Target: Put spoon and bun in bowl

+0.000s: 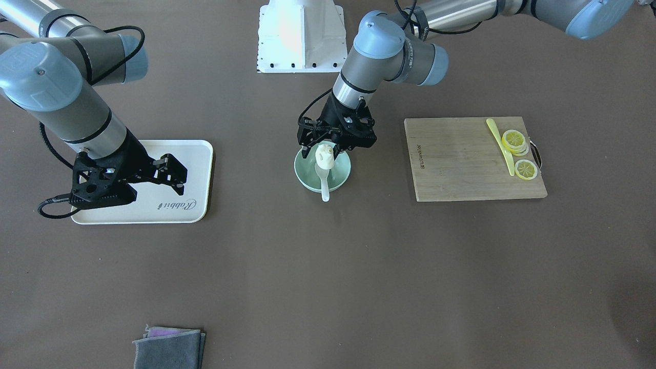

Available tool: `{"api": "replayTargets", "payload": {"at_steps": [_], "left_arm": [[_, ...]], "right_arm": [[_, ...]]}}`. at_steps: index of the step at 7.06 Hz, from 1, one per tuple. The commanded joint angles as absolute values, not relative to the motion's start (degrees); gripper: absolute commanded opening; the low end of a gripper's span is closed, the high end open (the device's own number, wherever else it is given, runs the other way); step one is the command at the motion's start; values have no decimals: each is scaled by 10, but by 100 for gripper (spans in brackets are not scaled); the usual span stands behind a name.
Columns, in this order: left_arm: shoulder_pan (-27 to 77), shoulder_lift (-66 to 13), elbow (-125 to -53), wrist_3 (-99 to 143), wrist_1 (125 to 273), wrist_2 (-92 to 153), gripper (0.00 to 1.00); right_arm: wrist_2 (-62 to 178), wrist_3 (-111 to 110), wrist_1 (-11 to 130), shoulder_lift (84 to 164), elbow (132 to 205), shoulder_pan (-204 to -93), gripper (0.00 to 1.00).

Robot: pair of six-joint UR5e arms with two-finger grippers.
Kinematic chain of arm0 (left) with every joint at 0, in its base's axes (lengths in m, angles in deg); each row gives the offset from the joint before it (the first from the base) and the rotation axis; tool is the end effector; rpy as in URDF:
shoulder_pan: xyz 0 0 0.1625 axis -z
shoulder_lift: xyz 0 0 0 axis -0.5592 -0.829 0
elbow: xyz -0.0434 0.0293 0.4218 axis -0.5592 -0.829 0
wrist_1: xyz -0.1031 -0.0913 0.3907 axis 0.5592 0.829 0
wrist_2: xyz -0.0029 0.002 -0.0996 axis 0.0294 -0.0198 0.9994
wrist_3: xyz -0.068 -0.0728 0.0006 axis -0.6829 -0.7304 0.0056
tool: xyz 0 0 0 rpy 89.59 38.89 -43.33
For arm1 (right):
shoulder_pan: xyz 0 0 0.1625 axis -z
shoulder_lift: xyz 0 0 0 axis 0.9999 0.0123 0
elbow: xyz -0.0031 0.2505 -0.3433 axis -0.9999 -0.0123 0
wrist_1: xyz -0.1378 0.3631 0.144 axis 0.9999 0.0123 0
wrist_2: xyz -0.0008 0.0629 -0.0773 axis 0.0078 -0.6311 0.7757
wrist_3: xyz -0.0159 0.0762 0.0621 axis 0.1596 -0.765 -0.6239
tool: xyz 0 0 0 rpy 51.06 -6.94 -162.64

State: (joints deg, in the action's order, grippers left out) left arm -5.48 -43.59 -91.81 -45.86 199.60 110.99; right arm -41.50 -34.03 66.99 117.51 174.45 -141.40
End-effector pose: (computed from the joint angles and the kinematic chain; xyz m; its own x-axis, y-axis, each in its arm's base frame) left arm 0.5440 -0.4239 0.1964 0.3780 -0.0648 -0.9235 0.2546 0.9664 0.0364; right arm -0.3296 -0.5527 0.3142 0.6421 -0.0560 0.7645 -0.0409 0.9934 0.1071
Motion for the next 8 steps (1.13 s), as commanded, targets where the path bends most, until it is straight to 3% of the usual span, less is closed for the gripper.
{"api": "replayTargets", "payload": {"at_steps": [1,3,5,7,8], "left_arm": [[-46,-435,-933,-458,1978,1112,98],[-39,-435,-933,-458,1979,1112,98],[35,-422,-946,-425,1909,1163,98],[151,-336,-1055,-188,1757,1204,98],[225,-293,-1065,-87,1736,1228,98]], "right_arm": [[-415,-327,670,1202,1762,-1425,100],[-423,-275,671,1218,1761,-1443,100],[-431,-214,671,1260,1764,-1481,100],[-431,-93,671,1326,1759,-1527,100],[-439,-30,671,1343,1755,-1553,100]]}}
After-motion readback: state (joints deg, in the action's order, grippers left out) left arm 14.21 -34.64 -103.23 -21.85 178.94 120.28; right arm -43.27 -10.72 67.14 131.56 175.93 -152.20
